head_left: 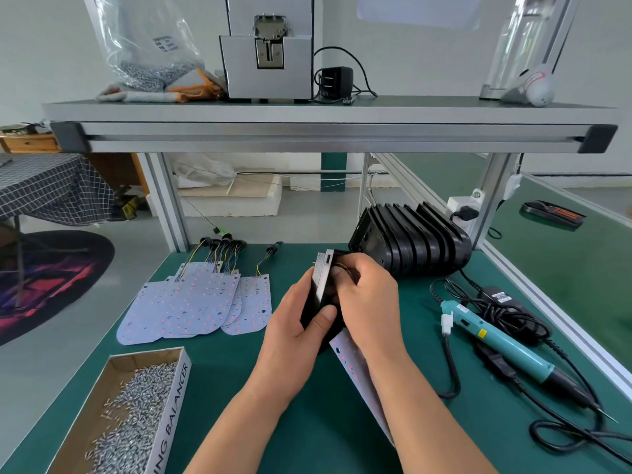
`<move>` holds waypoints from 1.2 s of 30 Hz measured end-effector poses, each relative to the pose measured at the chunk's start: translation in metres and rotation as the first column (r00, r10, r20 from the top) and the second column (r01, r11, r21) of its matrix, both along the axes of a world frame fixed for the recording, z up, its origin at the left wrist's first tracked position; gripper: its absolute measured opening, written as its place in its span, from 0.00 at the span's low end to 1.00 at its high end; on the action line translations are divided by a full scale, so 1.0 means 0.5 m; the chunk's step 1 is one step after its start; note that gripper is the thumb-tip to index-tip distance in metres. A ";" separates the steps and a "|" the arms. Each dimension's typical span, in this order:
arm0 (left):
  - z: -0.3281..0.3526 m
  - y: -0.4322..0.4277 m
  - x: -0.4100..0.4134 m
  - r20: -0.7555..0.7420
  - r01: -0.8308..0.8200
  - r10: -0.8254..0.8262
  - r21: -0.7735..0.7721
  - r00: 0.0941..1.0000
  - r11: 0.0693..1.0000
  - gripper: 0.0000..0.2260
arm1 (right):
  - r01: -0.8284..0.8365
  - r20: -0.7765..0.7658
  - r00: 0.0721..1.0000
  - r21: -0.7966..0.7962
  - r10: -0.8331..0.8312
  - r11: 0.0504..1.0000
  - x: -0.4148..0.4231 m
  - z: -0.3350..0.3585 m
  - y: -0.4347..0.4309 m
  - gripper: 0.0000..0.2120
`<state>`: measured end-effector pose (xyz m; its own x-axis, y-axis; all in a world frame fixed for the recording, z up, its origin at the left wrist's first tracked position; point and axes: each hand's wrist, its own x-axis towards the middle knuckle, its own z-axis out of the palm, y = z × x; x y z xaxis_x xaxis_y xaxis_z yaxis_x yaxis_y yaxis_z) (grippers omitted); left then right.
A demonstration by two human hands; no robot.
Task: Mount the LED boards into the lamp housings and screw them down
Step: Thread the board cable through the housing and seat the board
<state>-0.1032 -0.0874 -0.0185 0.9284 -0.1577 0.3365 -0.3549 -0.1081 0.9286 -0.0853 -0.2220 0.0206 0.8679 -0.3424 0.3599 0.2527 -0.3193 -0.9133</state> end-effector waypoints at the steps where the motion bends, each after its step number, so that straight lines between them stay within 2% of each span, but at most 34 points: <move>1: -0.001 0.000 -0.002 0.010 0.005 -0.005 -0.007 1.000 1.000 0.25 | 0.016 -0.022 1.000 0.055 -0.015 0.998 0.000 0.000 -0.002 0.06; 5: -0.005 -0.005 -0.003 0.028 0.022 -0.022 -0.006 0.999 1.000 0.26 | 0.016 -0.066 0.998 0.115 -0.009 0.993 -0.001 0.001 -0.008 0.02; 9: -0.009 -0.005 0.006 0.094 0.008 -0.018 0.105 0.995 0.994 0.28 | -0.004 -0.030 0.999 0.210 0.011 0.978 -0.003 0.003 -0.005 0.04; 12: -0.007 -0.006 0.010 0.114 0.020 -0.035 0.123 0.993 0.992 0.27 | -0.020 0.004 1.000 0.259 0.020 0.966 -0.001 0.002 0.000 0.05; 16: -0.007 0.003 0.013 0.144 0.009 -0.024 0.107 0.989 0.994 0.28 | -0.145 -0.020 0.987 0.295 0.158 0.944 -0.001 0.002 -0.008 0.07; 18: -0.007 0.006 0.013 0.152 -0.006 -0.011 0.107 0.988 0.994 0.28 | -0.172 -0.032 0.982 0.246 0.185 0.954 -0.002 0.001 -0.016 0.09; 21: -0.012 0.001 0.008 0.141 -0.006 -0.009 0.103 0.990 0.995 0.28 | -0.087 -0.039 0.995 0.132 0.093 0.987 0.004 0.004 -0.025 0.07; 25: -0.013 -0.002 0.009 0.133 -0.003 -0.015 0.136 0.991 0.991 0.29 | -0.035 -0.034 0.999 0.094 0.038 0.995 0.005 0.001 -0.026 0.18; 27: -0.014 -0.003 0.008 0.128 0.010 -0.029 0.144 0.991 0.990 0.30 | -0.085 -0.035 0.995 0.167 0.092 0.982 0.002 0.003 -0.025 0.17; 29: -0.018 -0.005 0.008 0.128 0.010 -0.026 0.121 0.991 0.993 0.30 | -0.164 -0.036 0.984 0.213 0.175 0.963 -0.004 0.011 -0.026 0.10; 30: -0.018 -0.005 0.009 0.127 0.000 -0.014 0.111 0.992 0.994 0.30 | -0.216 -0.047 0.973 0.188 0.228 0.958 -0.005 0.014 -0.029 0.07; 33: -0.016 -0.006 0.012 0.129 -0.015 -0.001 0.122 0.992 0.992 0.30 | -0.306 -0.122 0.945 0.003 0.304 0.952 -0.006 0.017 -0.038 0.12; 36: -0.013 -0.008 0.011 0.113 -0.010 -0.002 0.100 0.994 0.995 0.31 | -0.350 -0.162 0.926 -0.025 0.341 0.937 -0.008 0.022 -0.047 0.13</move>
<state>-0.0979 -0.0913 -0.0252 0.8861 -0.1921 0.4217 -0.4561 -0.1999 0.8672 -0.0895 -0.2455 0.0315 0.9748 0.0042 0.2232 0.2151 -0.2858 -0.9338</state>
